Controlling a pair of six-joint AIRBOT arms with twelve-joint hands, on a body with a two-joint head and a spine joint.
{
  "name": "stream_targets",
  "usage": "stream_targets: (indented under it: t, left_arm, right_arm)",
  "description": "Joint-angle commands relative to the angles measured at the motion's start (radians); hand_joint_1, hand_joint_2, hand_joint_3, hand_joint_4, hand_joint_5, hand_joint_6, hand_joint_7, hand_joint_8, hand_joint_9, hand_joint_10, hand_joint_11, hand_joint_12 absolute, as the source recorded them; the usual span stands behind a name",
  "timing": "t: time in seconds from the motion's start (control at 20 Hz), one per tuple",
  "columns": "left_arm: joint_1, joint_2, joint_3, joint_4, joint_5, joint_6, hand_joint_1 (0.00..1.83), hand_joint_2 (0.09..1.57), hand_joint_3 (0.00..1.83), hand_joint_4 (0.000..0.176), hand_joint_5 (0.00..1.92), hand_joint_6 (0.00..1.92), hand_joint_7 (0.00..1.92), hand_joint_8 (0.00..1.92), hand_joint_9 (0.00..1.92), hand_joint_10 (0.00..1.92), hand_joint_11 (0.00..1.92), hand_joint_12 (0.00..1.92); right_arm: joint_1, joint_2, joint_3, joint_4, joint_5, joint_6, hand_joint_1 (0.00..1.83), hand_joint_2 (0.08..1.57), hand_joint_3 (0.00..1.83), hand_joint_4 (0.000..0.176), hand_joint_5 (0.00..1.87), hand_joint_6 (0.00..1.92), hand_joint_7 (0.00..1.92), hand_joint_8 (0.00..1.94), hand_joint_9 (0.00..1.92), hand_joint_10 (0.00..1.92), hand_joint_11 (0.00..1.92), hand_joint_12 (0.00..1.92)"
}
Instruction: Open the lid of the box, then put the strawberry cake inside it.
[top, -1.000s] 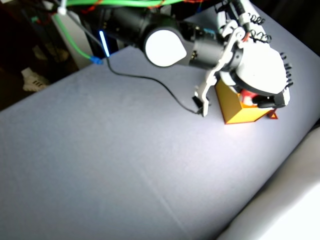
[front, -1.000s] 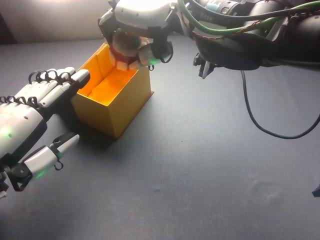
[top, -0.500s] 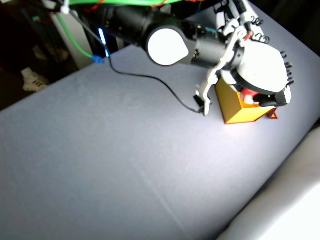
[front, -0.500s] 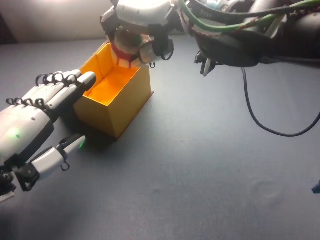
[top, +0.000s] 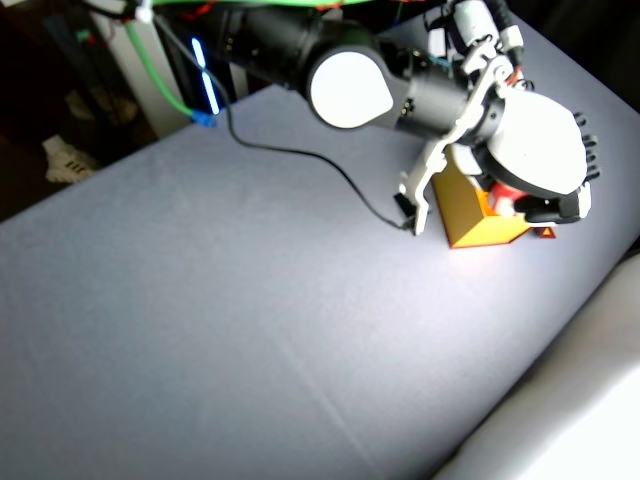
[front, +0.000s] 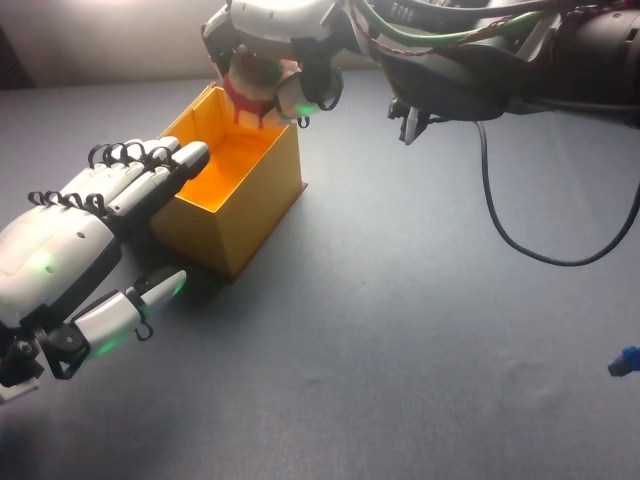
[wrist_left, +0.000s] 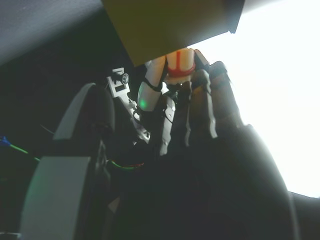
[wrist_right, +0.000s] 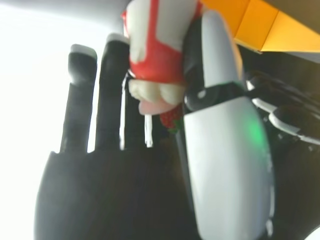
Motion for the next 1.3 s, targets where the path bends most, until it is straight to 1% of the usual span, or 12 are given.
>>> stream_targets:
  t: [0.0,0.2,0.25,0.3,0.35,0.45,0.5,0.55,0.75,0.95,1.15,1.25]
  left_arm:
    - [-0.005,-0.003,0.004,0.005,-0.125,-0.006,0.8,1.42,0.0,0.106,0.0,0.0,0.0,0.0,0.0,0.0,0.0,0.0]
    - [-0.005,-0.005,0.005,0.004,-0.123,-0.007,0.76,1.42,0.0,0.1,0.0,0.0,0.0,0.0,0.0,0.0,0.0,0.0]
    - [-0.005,-0.005,0.006,0.003,-0.123,-0.007,0.76,1.42,0.0,0.107,0.0,0.0,0.0,0.0,0.0,0.0,0.0,0.0]
    - [-0.005,-0.006,0.006,0.001,-0.122,-0.007,0.76,1.42,0.0,0.103,0.0,0.0,0.0,0.0,0.0,0.0,0.0,0.0]
    - [-0.004,-0.006,0.006,0.0,-0.122,-0.007,0.75,1.42,0.0,0.108,0.0,0.0,0.0,0.0,0.0,0.0,0.0,0.0]
    - [0.001,-0.006,0.004,-0.006,-0.124,-0.007,0.73,1.43,0.01,0.099,0.0,0.0,0.0,0.0,0.0,0.0,0.0,0.0]
    - [0.006,-0.005,0.003,-0.011,-0.128,-0.007,0.69,1.43,0.01,0.098,0.0,0.0,0.0,0.0,0.0,0.0,0.0,0.0]
    - [0.009,-0.005,0.002,-0.013,-0.13,-0.008,0.71,1.44,0.01,0.108,0.0,0.0,0.0,0.0,0.0,0.0,0.0,0.0]
    - [0.009,-0.004,0.001,-0.013,-0.134,-0.008,0.71,1.44,0.01,0.09,0.0,0.0,0.0,0.0,0.0,0.0,0.0,0.0]
    - [0.009,-0.005,0.001,-0.012,-0.132,-0.01,0.7,1.44,0.0,0.108,0.0,0.0,0.0,0.0,0.0,0.0,0.0,0.0]
    - [0.004,-0.007,0.002,-0.009,-0.131,-0.01,0.78,1.43,0.0,0.104,0.0,0.0,0.0,0.0,0.0,0.0,0.0,0.0]
    - [0.004,-0.01,0.003,-0.007,-0.127,-0.012,0.81,1.42,0.0,0.097,0.0,0.0,0.0,0.0,0.0,0.0,0.0,0.0]
  right_arm:
    - [0.015,0.005,0.005,0.007,0.108,0.003,1.32,1.28,0.0,0.0,0.59,1.3,0.66,1.47,0.74,1.67,0.56,1.66]
    - [0.015,0.002,-0.006,0.007,0.11,0.003,1.32,1.29,0.0,0.0,0.57,1.39,0.62,1.5,0.69,1.67,0.56,1.53]
    - [0.015,0.002,-0.015,0.003,0.116,0.003,1.17,1.29,0.0,0.0,0.66,1.38,0.66,1.53,0.64,1.2,0.55,1.52]
    - [0.015,0.001,-0.026,-0.017,0.12,0.003,1.14,1.28,0.0,0.0,0.67,1.37,0.71,1.5,0.7,1.01,0.58,1.51]
    - [0.015,0.0,-0.033,-0.03,0.123,0.003,1.3,1.24,0.0,0.0,0.65,1.34,0.76,1.32,0.77,1.37,0.62,1.5]
    - [0.015,-0.001,-0.049,-0.05,0.132,0.003,1.32,1.27,0.0,0.0,0.58,1.43,0.71,1.39,0.68,1.6,0.52,1.63]
    - [0.015,-0.002,-0.053,-0.056,0.135,0.003,1.16,1.3,0.0,0.0,0.55,1.54,0.72,1.45,0.61,1.13,0.45,1.59]
    - [0.015,-0.003,-0.056,-0.065,0.135,0.003,1.12,1.33,0.0,0.0,0.52,1.57,0.71,1.51,0.64,0.97,0.46,1.59]
    - [0.015,-0.005,-0.06,-0.076,0.134,0.003,1.1,1.33,0.0,0.0,0.52,1.56,0.69,1.55,0.66,0.87,0.43,1.55]
    - [0.017,-0.007,-0.049,-0.067,0.127,0.004,1.11,1.33,0.0,0.0,0.54,1.51,0.68,1.58,0.62,1.01,0.46,1.66]
    - [0.017,-0.008,-0.041,-0.067,0.113,0.004,1.1,1.31,0.0,0.023,0.62,1.53,0.64,1.51,0.71,0.66,0.47,1.45]
    - [0.017,-0.012,-0.032,-0.066,0.104,0.004,1.11,1.31,0.0,0.01,0.6,1.52,0.68,1.5,0.75,0.7,0.49,1.48]
